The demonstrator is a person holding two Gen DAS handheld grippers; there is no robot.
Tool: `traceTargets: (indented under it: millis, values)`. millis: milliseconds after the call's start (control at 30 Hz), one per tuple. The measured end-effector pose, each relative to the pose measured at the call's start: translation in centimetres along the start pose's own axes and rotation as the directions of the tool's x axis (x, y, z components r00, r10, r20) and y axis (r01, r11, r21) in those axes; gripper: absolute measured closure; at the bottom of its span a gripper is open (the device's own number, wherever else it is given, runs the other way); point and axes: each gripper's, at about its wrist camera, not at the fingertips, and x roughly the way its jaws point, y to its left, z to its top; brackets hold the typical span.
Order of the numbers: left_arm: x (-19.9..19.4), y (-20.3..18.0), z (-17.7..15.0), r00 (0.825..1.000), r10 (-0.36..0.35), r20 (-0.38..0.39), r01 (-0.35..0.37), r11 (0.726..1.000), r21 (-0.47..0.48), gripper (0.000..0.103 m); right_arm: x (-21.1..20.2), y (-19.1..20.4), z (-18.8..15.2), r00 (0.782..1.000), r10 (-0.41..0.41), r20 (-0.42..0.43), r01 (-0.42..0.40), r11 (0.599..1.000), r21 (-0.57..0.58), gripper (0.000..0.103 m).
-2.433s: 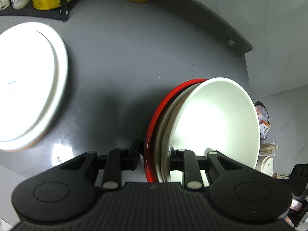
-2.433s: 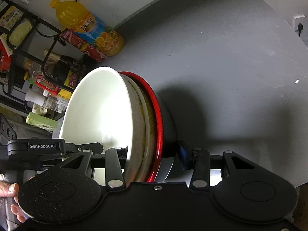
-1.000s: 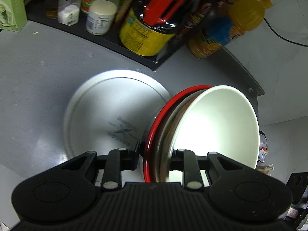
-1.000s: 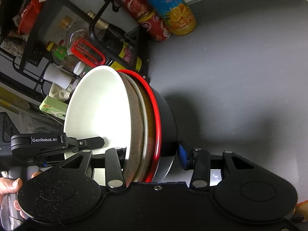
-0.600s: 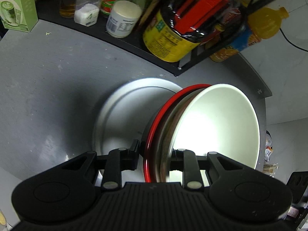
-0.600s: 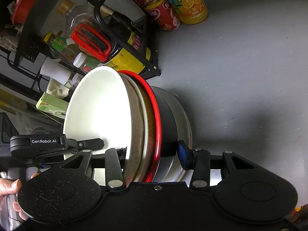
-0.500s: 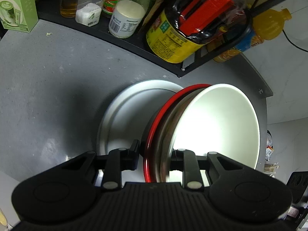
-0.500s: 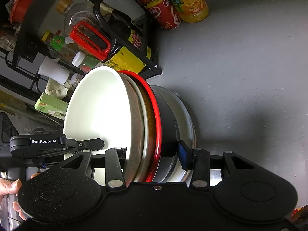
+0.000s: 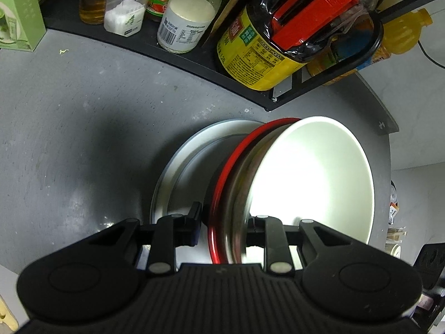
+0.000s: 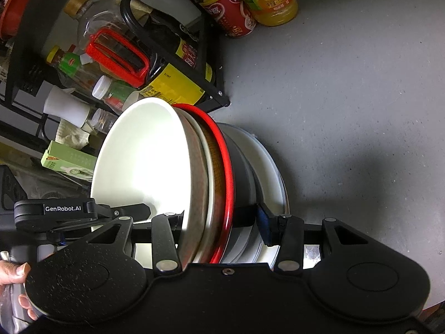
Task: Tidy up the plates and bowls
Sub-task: 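Lift the red bowl stack with both tools and carry it over the plates, then lower the bowl stack onto the plate stack and open both tools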
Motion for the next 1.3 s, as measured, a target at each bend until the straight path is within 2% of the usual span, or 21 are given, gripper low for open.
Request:
traceTargets:
  millis: [233,267,600,767,967,1067,1233,1300]
  values:
    - [-0.1,0.3,0.0,1.000,0.001,0.005,-0.001,1.000,-0.009,0.076,0.4,0.0,-0.3,1.000,0.017,-0.024,-0.017,1.000,0.015,0.055]
    - [-0.2,0.3,-0.1,1.000,0.001,0.009,-0.001,1.000,-0.009,0.076,0.4,0.0,-0.4,1.000,-0.007,-0.021,0.007,1.000,0.026,0.055]
    - [-1.5,0.9,-0.9,0.999,-0.027,0.032,0.027,1.000,-0.015,0.070,-0.1,0.4,-1.7,1.000,-0.003,-0.004,0.004,0.999,0.046,0.054]
    - [-2.5,0.5,-1.0,0.998,-0.036,0.060,0.036,0.999,0.014,0.060,-2.1,1.2,-1.8,0.997,-0.006,0.074,0.006,1.000,0.009,0.042]
    - [-3.3,-0.3,-0.6,0.996,-0.042,0.078,0.037,0.997,0.066,0.058,-4.9,0.6,-1.6,0.986,-0.039,0.164,0.031,0.998,0.048,0.042]
    - [-3.9,-0.7,-0.7,0.994,-0.044,0.103,0.036,0.996,0.080,0.057,-6.1,0.1,-1.9,0.982,-0.054,0.181,0.046,0.998,0.051,0.037]
    - [-5.0,-1.7,-1.4,0.987,-0.028,0.160,0.010,0.993,0.116,0.039,-7.8,-0.5,-2.6,0.971,-0.064,0.229,0.052,0.997,0.057,0.029]
    - [-5.4,-2.2,-1.8,0.982,-0.020,0.185,-0.005,0.991,0.134,0.034,-8.7,-0.6,-2.8,0.965,-0.067,0.252,0.054,0.997,0.059,0.021]
